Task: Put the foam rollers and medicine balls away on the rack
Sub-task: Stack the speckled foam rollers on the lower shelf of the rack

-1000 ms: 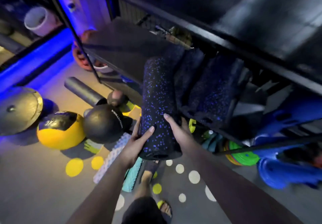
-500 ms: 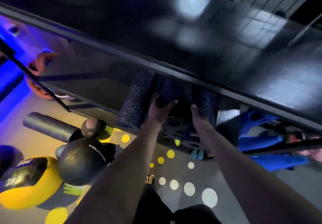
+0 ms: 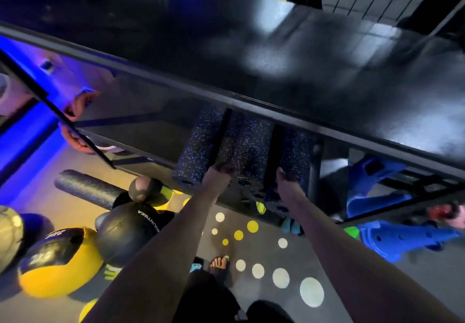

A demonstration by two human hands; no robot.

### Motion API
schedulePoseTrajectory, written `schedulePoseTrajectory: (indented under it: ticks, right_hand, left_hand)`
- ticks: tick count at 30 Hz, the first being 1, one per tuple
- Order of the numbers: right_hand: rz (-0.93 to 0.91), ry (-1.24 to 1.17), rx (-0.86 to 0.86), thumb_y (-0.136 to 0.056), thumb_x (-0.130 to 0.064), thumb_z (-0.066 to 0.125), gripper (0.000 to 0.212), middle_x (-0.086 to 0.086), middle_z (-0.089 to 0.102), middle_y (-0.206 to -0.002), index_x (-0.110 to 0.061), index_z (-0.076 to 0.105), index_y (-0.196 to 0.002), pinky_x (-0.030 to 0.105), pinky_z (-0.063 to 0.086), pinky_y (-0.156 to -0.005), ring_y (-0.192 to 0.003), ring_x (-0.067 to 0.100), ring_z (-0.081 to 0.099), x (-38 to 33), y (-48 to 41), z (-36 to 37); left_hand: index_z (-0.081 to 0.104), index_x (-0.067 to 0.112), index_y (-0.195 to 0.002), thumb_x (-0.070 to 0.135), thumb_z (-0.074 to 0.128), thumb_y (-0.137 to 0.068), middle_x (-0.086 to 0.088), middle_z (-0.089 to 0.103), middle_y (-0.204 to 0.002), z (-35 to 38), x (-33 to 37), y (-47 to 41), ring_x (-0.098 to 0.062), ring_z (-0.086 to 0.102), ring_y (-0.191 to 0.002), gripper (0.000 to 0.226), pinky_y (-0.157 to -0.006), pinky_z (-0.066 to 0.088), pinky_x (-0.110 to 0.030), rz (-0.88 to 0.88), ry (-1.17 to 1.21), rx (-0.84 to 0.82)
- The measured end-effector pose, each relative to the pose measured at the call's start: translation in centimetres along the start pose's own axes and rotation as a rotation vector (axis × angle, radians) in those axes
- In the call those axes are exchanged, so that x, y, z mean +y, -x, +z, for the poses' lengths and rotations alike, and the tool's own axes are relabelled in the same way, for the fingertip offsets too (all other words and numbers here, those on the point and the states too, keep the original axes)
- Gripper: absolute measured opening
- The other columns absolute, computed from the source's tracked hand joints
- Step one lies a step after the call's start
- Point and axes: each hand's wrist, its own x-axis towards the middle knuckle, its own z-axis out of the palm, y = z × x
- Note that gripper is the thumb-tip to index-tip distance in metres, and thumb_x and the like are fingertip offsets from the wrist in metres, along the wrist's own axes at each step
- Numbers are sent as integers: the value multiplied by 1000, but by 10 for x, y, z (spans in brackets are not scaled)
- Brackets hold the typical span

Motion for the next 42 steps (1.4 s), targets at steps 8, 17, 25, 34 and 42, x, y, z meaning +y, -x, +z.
schedulePoseTrajectory:
  ticks: [8,17,25,34,42]
  right_hand:
    - [-146,147,-21,-107,-46,37,55,22,50,-148,-8,51,-144,38,35,-107,-136,40,45,64,74,25]
    - [-153,357,-328,-103,-46,47,44,11,63,-127,-10,62,-122,30,44,-96,-118,29,58,158,137,106]
    - [-66,416,-244,-101,-36,54,41,17,63,-126,-2,63,-121,32,43,-93,-120,35,57,200,164,163]
    - [167,431,-211,-104,-13,49,27,38,55,-124,-1,53,-128,22,47,-97,-108,29,59,269,224,302]
    - [351,295,-103,-89,-41,53,47,16,67,-125,-8,65,-121,34,48,-88,-114,33,62,414,179,450]
  left_hand:
    - [65,15,-125,11,55,-102,-2,69,-106,-12,-48,145,-21,66,-95,26,-73,50,-33,-55,223,120]
    - [60,15,-126,9,50,-104,-11,66,-113,-109,-158,274,-28,62,-87,25,-73,42,-33,-238,58,228]
    - [54,20,-125,19,52,-104,-7,64,-98,-186,-208,301,-20,62,-76,22,-65,47,-29,-369,-21,218]
    - [49,20,-134,24,68,-93,-5,66,-98,-292,-319,296,-20,62,-70,45,-57,44,-26,-506,25,8]
    - [56,15,-129,23,70,-94,-10,67,-98,-313,-487,218,-16,66,-67,38,-54,47,-21,-636,-218,-58]
